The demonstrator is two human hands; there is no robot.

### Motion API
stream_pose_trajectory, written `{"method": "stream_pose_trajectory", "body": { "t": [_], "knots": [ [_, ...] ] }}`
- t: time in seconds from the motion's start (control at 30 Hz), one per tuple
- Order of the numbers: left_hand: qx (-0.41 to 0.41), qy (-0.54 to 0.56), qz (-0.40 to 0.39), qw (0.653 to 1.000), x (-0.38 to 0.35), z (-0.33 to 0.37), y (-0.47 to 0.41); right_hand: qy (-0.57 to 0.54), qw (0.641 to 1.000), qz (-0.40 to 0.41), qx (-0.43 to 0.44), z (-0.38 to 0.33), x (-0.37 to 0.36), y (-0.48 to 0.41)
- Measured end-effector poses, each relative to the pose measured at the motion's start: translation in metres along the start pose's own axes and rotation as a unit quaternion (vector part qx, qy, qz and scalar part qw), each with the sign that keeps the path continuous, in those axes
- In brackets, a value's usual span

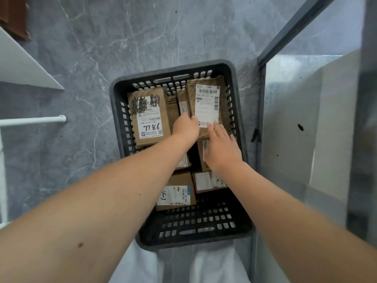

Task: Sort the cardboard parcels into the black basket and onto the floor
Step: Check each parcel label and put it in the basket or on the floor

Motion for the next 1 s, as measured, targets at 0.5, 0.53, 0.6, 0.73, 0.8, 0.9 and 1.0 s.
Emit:
{"method": "stream_pose_trajectory", "body": {
  "t": [0.5, 0.53, 0.6, 0.73, 0.8, 0.9, 1.0],
  "knots": [
    [-0.328, -0.185, 0.045, 0.925, 0.142, 0.222, 0.294, -0.041, 0.939, 0.34, -0.032, -0.095, 0.28, 0.288],
    [-0.365, -0.196, 0.068, 0.908, 0.165, 0.246, 0.33, -0.045, 0.923, 0.381, -0.027, -0.11, 0.311, 0.327],
    [-0.437, -0.205, 0.123, 0.867, 0.21, 0.292, 0.407, -0.035, 0.884, 0.466, -0.011, -0.145, 0.364, 0.41],
    [-0.55, -0.235, 0.226, 0.769, 0.266, 0.36, 0.564, -0.009, 0.792, 0.61, -0.007, -0.206, 0.426, 0.568],
    [-0.593, -0.25, 0.26, 0.72, 0.279, 0.377, 0.632, 0.014, 0.755, 0.656, -0.011, -0.229, 0.437, 0.633],
    [-0.644, -0.276, 0.311, 0.643, 0.288, 0.392, 0.722, 0.07, 0.716, 0.693, -0.034, -0.247, 0.441, 0.714],
    [-0.674, -0.272, 0.352, 0.589, 0.292, 0.396, 0.796, 0.127, 0.675, 0.723, -0.081, -0.25, 0.436, 0.788]
  ]
}}
Point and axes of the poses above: each hand's wrist, its own y-axis away from the middle knuckle, its own x-axis out of the back of the hand, z = x × y, the point moved 8 cm from there along -y, towards the middle knuckle, and after that the axes turned 15 degrees about -z, right-handed, at the moved point
